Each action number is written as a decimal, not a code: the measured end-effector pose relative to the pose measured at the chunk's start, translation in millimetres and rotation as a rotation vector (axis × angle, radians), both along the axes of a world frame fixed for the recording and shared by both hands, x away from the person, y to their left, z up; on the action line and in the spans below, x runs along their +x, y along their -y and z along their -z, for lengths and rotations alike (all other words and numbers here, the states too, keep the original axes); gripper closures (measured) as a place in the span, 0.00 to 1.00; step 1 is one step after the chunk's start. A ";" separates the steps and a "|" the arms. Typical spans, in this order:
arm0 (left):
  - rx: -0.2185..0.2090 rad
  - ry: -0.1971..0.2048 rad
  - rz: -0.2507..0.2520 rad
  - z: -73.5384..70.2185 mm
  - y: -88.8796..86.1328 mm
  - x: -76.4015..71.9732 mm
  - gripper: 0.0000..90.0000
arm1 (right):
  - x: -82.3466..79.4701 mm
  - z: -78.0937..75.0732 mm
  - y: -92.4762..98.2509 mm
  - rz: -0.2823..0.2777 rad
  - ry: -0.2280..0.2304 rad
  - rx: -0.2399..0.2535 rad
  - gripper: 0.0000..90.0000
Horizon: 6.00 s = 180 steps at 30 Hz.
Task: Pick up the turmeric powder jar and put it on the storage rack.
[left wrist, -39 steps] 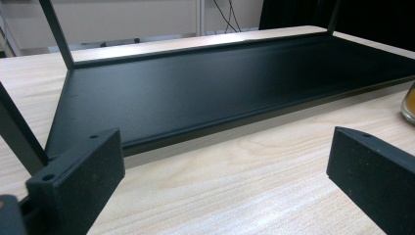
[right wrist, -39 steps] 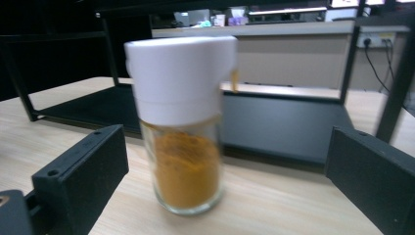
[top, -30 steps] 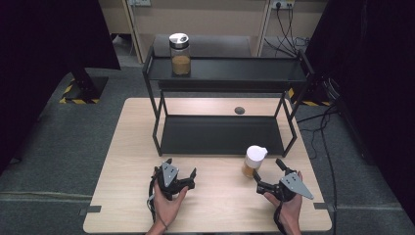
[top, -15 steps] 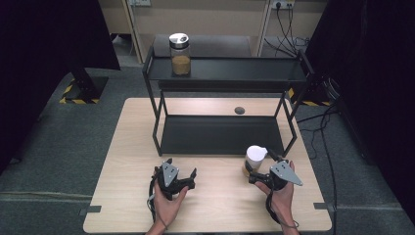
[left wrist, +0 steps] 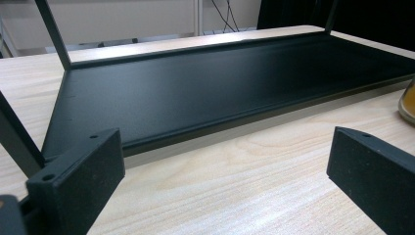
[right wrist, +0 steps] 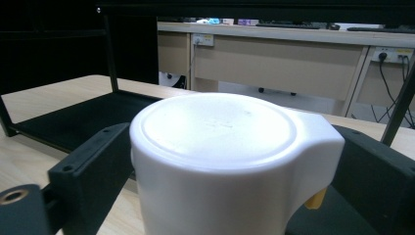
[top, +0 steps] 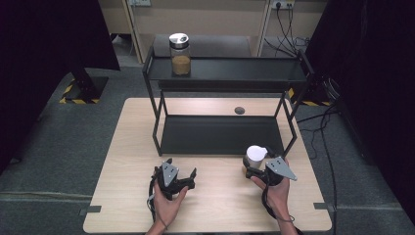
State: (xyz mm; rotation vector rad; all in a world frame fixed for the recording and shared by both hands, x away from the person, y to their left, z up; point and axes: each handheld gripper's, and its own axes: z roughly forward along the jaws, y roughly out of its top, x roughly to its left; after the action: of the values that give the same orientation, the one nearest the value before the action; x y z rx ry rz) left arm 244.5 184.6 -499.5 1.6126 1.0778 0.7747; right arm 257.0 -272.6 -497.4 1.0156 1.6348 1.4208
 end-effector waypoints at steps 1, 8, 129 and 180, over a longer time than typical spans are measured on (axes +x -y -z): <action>-0.001 0.000 0.000 0.0 0.1 0.0 0.00 | 0.6 0.5 -0.6 0.002 -0.001 0.000 0.11; 0.001 0.000 -0.001 0.0 0.3 -0.1 0.00 | 0.2 3.5 -1.9 0.003 0.010 0.005 0.22; -0.012 0.001 0.009 0.9 -0.9 0.4 0.00 | 68.1 -264.2 17.8 0.005 0.074 0.037 0.22; -0.030 -0.015 0.010 -0.1 -3.6 2.7 0.00 | 142.8 -313.3 5.3 0.075 0.072 0.019 0.22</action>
State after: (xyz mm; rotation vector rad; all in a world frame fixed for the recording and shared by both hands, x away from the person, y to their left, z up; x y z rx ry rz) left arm 247.2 188.1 -499.4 1.5999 1.0868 0.7379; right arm 399.9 -277.9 -184.1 1.0136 1.5189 1.4094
